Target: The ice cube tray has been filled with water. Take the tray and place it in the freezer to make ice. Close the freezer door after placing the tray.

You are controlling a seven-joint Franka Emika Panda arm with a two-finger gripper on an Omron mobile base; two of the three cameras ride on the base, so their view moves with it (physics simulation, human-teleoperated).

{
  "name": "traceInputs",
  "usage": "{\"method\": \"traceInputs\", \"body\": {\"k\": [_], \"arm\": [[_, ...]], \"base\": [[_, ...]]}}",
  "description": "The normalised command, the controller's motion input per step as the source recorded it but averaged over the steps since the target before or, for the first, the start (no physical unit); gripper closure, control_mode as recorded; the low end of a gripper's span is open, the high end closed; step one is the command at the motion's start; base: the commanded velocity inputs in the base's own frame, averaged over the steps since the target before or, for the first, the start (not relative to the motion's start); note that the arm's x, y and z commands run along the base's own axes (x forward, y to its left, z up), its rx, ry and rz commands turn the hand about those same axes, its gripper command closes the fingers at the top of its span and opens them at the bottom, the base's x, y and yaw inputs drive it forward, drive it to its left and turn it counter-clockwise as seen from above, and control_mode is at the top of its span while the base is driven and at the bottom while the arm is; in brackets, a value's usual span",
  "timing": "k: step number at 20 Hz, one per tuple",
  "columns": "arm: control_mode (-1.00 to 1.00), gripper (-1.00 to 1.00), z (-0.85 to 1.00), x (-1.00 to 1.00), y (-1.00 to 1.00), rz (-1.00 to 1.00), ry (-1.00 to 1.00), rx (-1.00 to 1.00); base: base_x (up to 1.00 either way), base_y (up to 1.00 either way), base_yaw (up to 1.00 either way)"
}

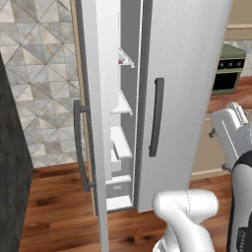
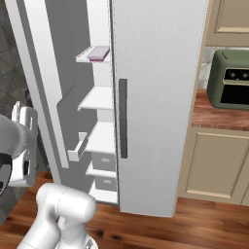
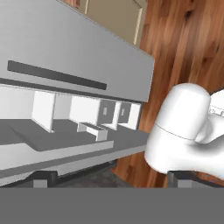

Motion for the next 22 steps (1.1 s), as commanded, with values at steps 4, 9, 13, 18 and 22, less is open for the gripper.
{"method": "traceInputs", "body": {"k": [4,9,13,18,22], "arm": [[-1.00,-1.00,0.00,-0.38,0.61,0.00,-0.11,-0.13],[-1.00,-1.00,0.00,-0.06,0.74,0.00,-0.02,-0.14],[-1.00,-1.00,0.00,0.00,0.68,0.02,0.10,-0.14],[-1.00,-1.00,0.00,0.00,0.46,0.06,0.07,-0.20],[-1.00,-1.00,-0.05,0.00,0.37,0.09,0.05,-0.21]], "base": [[0.00,0.00,0.00],[0.00,0.00,0.00],[0.00,0.00,0.00],[0.00,0.00,0.00],[0.00,0.00,0.00]]}}
